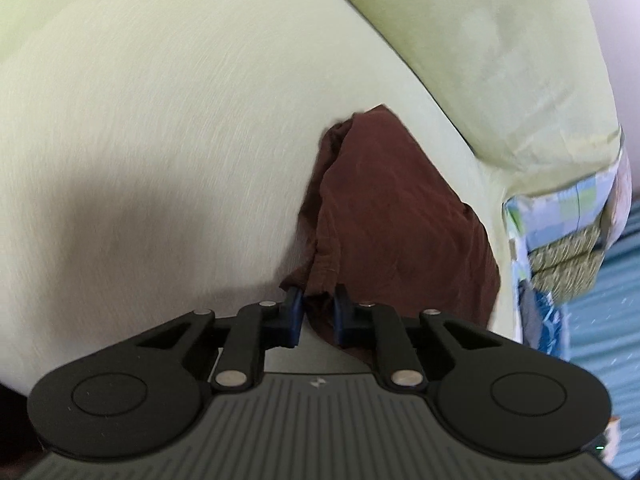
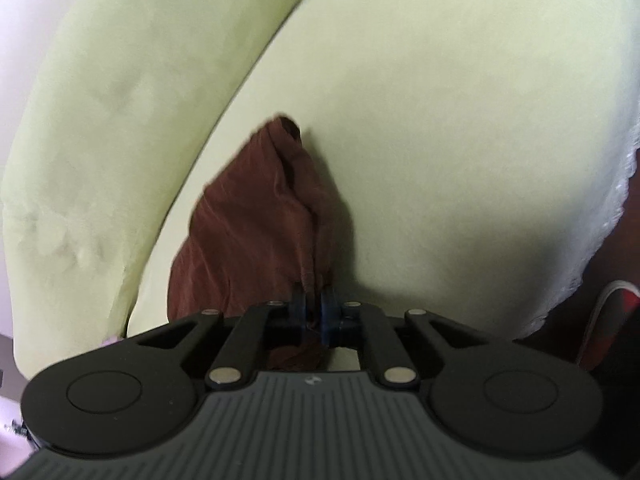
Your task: Fold clothes
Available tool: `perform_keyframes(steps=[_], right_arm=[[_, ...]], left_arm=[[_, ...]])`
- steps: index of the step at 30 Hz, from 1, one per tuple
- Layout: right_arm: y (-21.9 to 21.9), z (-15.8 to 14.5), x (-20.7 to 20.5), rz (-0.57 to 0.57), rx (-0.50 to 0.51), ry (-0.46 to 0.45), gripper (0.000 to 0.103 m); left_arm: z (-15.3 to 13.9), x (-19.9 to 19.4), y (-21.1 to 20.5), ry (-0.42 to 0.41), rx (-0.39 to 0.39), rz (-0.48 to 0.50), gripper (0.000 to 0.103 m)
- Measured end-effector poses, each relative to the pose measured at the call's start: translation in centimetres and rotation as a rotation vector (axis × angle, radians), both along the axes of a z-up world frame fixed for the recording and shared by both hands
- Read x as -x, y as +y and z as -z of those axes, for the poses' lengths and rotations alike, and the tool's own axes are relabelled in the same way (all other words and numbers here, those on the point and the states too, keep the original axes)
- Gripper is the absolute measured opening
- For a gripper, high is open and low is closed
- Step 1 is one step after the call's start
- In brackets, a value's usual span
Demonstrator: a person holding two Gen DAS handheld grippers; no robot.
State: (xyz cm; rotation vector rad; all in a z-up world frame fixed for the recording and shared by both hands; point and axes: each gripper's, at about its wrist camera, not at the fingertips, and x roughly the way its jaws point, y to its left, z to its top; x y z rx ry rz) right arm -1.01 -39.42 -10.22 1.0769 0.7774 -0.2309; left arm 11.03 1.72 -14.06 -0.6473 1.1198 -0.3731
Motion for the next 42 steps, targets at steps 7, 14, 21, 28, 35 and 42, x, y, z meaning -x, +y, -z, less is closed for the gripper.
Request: perform_keyframes(steps=[7, 14, 21, 28, 35, 42], right_arm=[[1.8, 1.4, 1.2, 0.01, -0.009, 0.091, 0.005], [1.3, 0.6, -0.6, -0.035, 0.102, 0.237, 0.062], [1.8, -5.3, -3.0, -0.208, 0.522, 0.092, 0.0], [5.4, -6.4, -9.2, -0.436, 0.734, -0.076, 0.0], [5.7, -5.7, -11.7, -0.482, 0.814, -0.073, 0.0], [6.1, -4.5, -13.8, -0.522, 0.836, -0.095, 0.002]], left_arm=[[-1.7, -0.6, -0.4, -0.07, -0.162, 0.113, 0.015], [-6.0, 1.1, -3.2, -0.19, -0.511, 0.271, 0.02], [-9.7, -0.4, -7.1, -0.386, -0.679, 0.37, 0.033], [-8.7, -4.7, -13.8, -0.435, -0.71, 0.458, 0.033], [-6.9, -6.8, -16.8, -0.424, -0.76, 0.496, 0.034], [-4.8, -8.9, -18.9, -0.414, -0.799, 0.515, 0.034]])
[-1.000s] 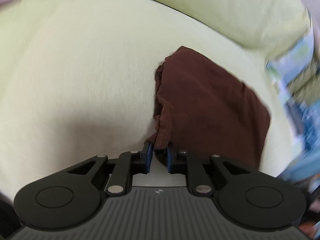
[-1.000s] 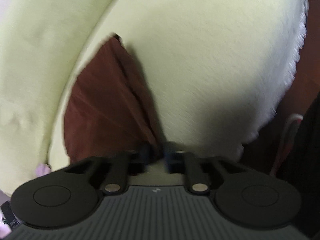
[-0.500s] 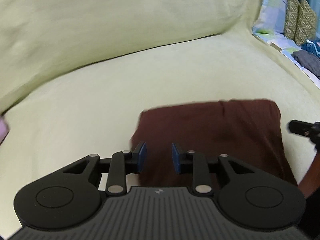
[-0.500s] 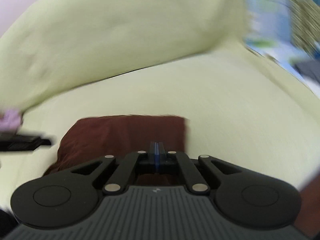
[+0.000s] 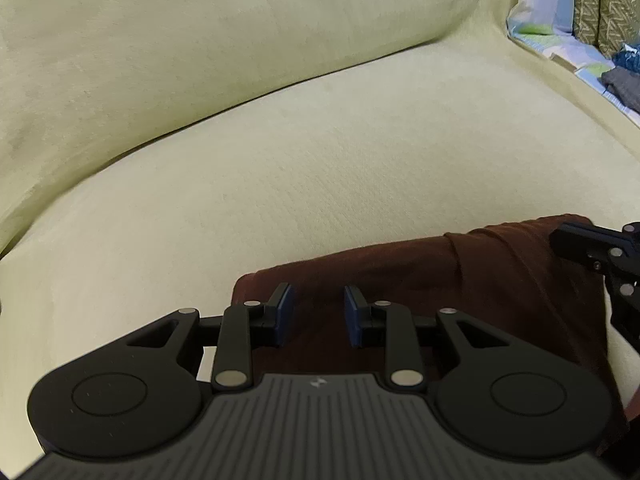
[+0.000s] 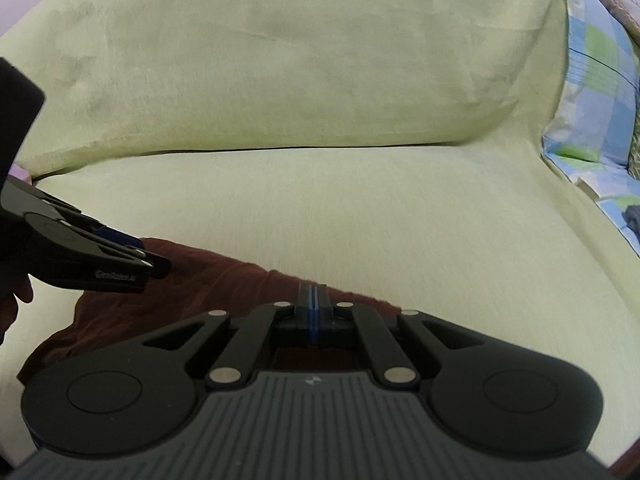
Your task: Fold clothes
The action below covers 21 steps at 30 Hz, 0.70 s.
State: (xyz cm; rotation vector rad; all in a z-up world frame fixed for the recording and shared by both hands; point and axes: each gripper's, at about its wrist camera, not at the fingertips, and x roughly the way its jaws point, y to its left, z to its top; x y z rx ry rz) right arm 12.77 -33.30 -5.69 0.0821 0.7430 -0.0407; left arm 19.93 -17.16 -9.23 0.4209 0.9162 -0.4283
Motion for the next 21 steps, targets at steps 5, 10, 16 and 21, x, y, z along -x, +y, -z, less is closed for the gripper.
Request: perform_keyframes(steps=[5, 10, 16, 21], right_arm=[[-0.9, 2.8, -1.9, 0.001, 0.065, 0.058, 0.0], [-4.5, 3.7, -1.8, 0.103, 0.013, 0.097, 0.0], [-3.0, 0.8, -0.2, 0.109, -0.017, -0.008, 0.005], [0.9, 2.7, -2.2, -0.058, -0.024, 0.03, 0.005]], left_arm=[[2.8, -1.4, -0.8, -0.015, -0.054, 0.012, 0.043], [2.6, -2.3, 1.4, -0.044, -0.041, -0.019, 0.046], [-0.1, -2.4, 3.5, -0.037, 0.036, -0.09, 0.046], [2.0, -2.4, 0.4, -0.029, 0.013, 0.001, 0.049]])
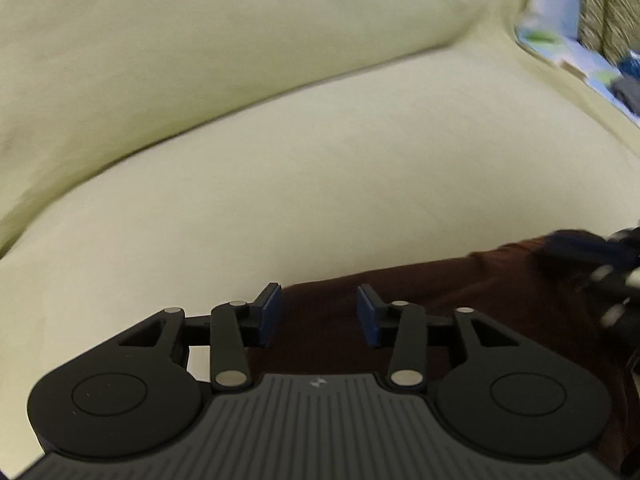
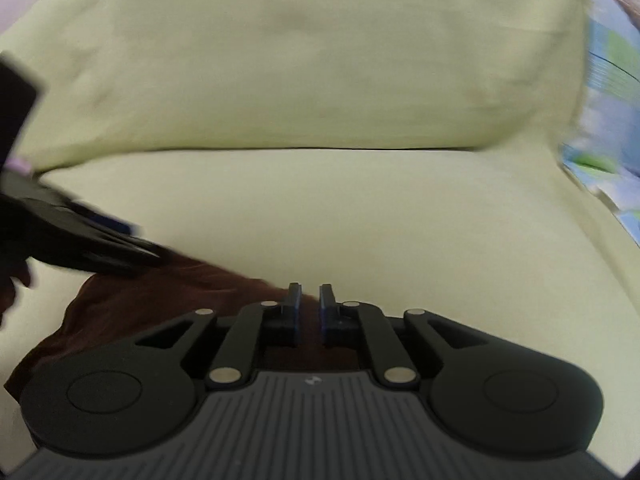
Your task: Fold clothes
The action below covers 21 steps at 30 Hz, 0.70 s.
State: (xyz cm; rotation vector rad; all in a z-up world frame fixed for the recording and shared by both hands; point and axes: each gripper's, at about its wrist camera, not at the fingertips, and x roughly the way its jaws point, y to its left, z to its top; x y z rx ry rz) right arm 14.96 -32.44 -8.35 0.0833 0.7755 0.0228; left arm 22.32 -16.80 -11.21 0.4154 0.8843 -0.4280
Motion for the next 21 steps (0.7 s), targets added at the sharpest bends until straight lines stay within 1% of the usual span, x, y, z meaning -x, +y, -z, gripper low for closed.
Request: perform_keyframes(steps=[1, 2, 3, 4, 5, 6, 7, 8, 9, 10, 11, 12, 13, 14, 15, 17, 18, 19, 20, 21], right_arm=[[-0.3, 0.7, -0.3, 0.004, -0.004, 0.015, 0.004], [-0.9, 1.2, -0.3, 0.016, 0.004, 0.016, 0.004], [-1.6, 1.6, -0.3, 0.044, 0.016, 0.022, 0.004], [-2.4, 1.8, -0.3, 0.09, 0.035, 0.034, 0.005], [-4.2, 2.0, 0.1, 0.149, 0.024, 0.05, 0.0], [-6.2, 2.0, 0.7, 0.21, -0.016, 0.064, 0.0], [-7.4, 1.5, 1.4, 0.246, -0.052, 0.061, 0.012], [-8.5, 0.9, 2.3, 0.273, -0.087, 0.049, 0.017], [-9.3, 0.3, 3.1, 0.298, -0.128, 0.037, 0.022], [-10.0, -0.1, 3.9, 0.321, -0.175, 0.025, 0.034], [-10.6, -0.4, 4.7, 0.346, -0.231, 0.015, 0.04], [-11.1, -0.6, 5.4, 0.373, -0.297, 0.007, 0.043], [-11.4, -0.7, 6.0, 0.389, -0.346, 0.005, 0.05], [-11.3, -0.3, 6.1, 0.394, -0.375, 0.015, 0.054], [-11.0, 0.2, 6.1, 0.4, -0.405, 0.033, 0.054], [-10.3, 1.2, 6.0, 0.41, -0.451, 0.063, 0.052], [-9.9, 1.5, 5.9, 0.41, -0.451, 0.07, 0.047], [-9.4, 2.0, 5.7, 0.41, -0.422, 0.091, 0.032], [-8.9, 2.4, 5.6, 0.408, -0.375, 0.109, 0.03], [-8.7, 2.4, 5.9, 0.407, -0.342, 0.112, 0.03]], left_arm=[[0.7, -0.3, -0.3, -0.01, -0.017, 0.0, 0.055], [1.3, -0.7, -0.4, -0.032, -0.035, -0.004, 0.068], [1.6, -1.3, 0.2, -0.07, -0.048, -0.02, 0.072], [1.6, -1.7, 0.8, -0.065, -0.038, -0.035, 0.072], [1.4, -2.0, 1.4, -0.051, -0.022, -0.049, 0.072], [0.9, -2.5, 2.5, -0.035, -0.005, -0.073, 0.071], [0.2, -2.6, 3.2, -0.054, -0.019, -0.094, 0.069], [-0.2, -2.6, 3.6, -0.07, -0.023, -0.098, 0.065], [-1.0, -2.5, 4.4, -0.096, -0.029, -0.115, 0.065], [-1.4, -2.6, 5.2, -0.102, -0.027, -0.135, 0.065], [-1.8, -2.8, 5.9, -0.102, -0.021, -0.155, 0.065], [-2.0, -3.1, 6.3, -0.084, -0.007, -0.173, 0.065], [-2.2, -3.3, 6.8, -0.067, 0.008, -0.19, 0.065], [-2.4, -3.5, 7.0, -0.05, 0.02, -0.2, 0.065], [-2.2, -3.3, 6.6, -0.039, 0.018, -0.187, 0.065], [-1.3, -2.5, 5.2, -0.056, -0.034, -0.154, 0.067], [-0.7, -2.2, 4.6, -0.07, -0.072, -0.144, 0.066], [0.2, -2.0, 4.4, -0.093, -0.124, -0.142, 0.07], [1.1, -1.8, 4.3, -0.123, -0.172, -0.137, 0.071], [1.6, -1.6, 4.3, -0.163, -0.202, -0.128, 0.071]])
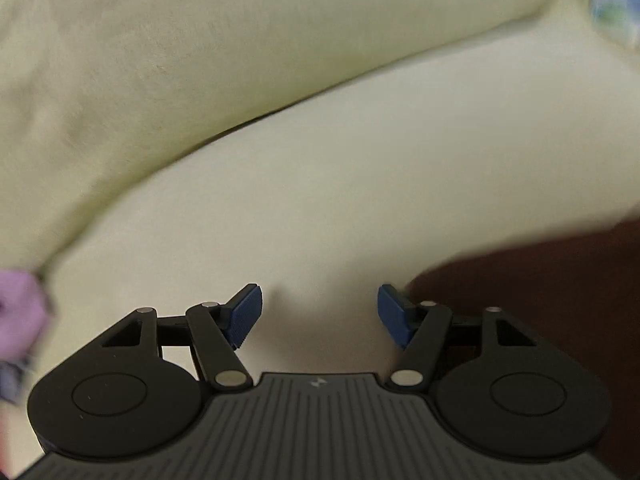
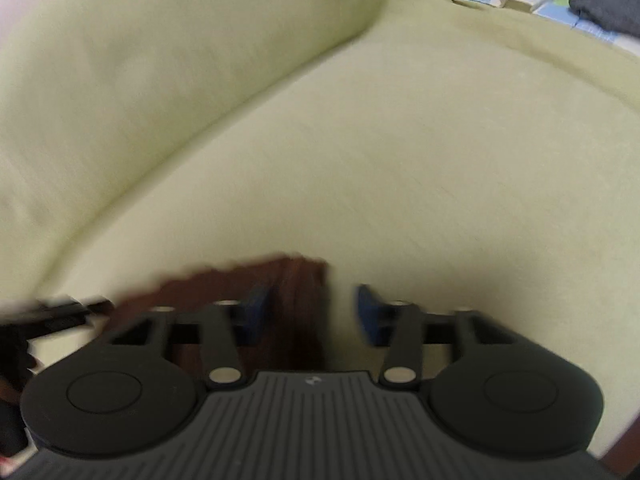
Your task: Fold clothes
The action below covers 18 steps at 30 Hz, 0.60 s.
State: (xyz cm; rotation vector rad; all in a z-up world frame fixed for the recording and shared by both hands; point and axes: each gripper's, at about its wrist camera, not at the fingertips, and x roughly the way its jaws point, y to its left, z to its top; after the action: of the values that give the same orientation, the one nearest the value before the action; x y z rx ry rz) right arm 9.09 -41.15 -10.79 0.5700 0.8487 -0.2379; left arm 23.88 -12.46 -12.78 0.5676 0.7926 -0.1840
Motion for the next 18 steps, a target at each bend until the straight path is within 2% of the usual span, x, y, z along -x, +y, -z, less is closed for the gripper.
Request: perform_keyframes(steps=[1, 2, 4, 6, 7, 8, 9, 10, 11, 14, 16, 18], right_arm=[[0.1, -0.1, 0.0, -0.002, 0.022, 0.008, 0.034], [0.0, -0.6, -0.1, 0.002, 0.046, 0.021, 0.049], [-0.8, -1.6, 0.0, 0.053, 0.125, 0.047, 0.063], [-0.4, -3.2, 0.7, 0.084, 0.174, 0.011, 0.063], [0.1, -3.9, 1.0, 0.069, 0.174, -0.02, 0.057], [1.0, -4.4, 1.2, 0.029, 0.161, -0.05, 0.041], [2.5, -5.1, 1.7, -0.038, 0.152, -0.08, 0.033], [4.1, -5.3, 2.0, -0.111, 0.151, -0.092, 0.016], [5.5, -5.2, 2.3, -0.165, 0.146, -0.091, 0.005], [8.6, -4.1, 3.4, -0.247, 0.125, -0.073, 0.003], [9.6, -3.2, 3.6, -0.279, 0.115, -0.043, 0.003], [10.3, -1.8, 4.0, -0.306, 0.155, 0.042, 0.004]], left_arm=[[-0.3, -0.1, 0.0, -0.006, -0.015, -0.008, 0.069], [-1.0, 0.0, 0.4, -0.006, -0.018, -0.021, 0.068], [-3.0, 0.4, 1.1, -0.02, 0.008, -0.045, 0.068], [-5.1, 0.9, 1.7, -0.028, 0.04, -0.067, 0.068], [-6.0, 1.6, 1.6, -0.008, 0.078, -0.068, 0.068], [-6.8, 2.6, 1.2, 0.011, 0.107, -0.056, 0.068], [-7.5, 3.8, 0.8, 0.031, 0.136, -0.041, 0.068], [-8.0, 5.3, 0.4, 0.057, 0.168, -0.013, 0.068], [-8.2, 6.6, -0.4, 0.087, 0.207, 0.016, 0.069], [-8.0, 8.8, -2.4, 0.171, 0.289, 0.07, 0.07], [-6.4, 10.6, -3.8, 0.229, 0.293, 0.089, 0.07], [-3.8, 11.1, -4.0, 0.287, 0.255, 0.071, 0.07]])
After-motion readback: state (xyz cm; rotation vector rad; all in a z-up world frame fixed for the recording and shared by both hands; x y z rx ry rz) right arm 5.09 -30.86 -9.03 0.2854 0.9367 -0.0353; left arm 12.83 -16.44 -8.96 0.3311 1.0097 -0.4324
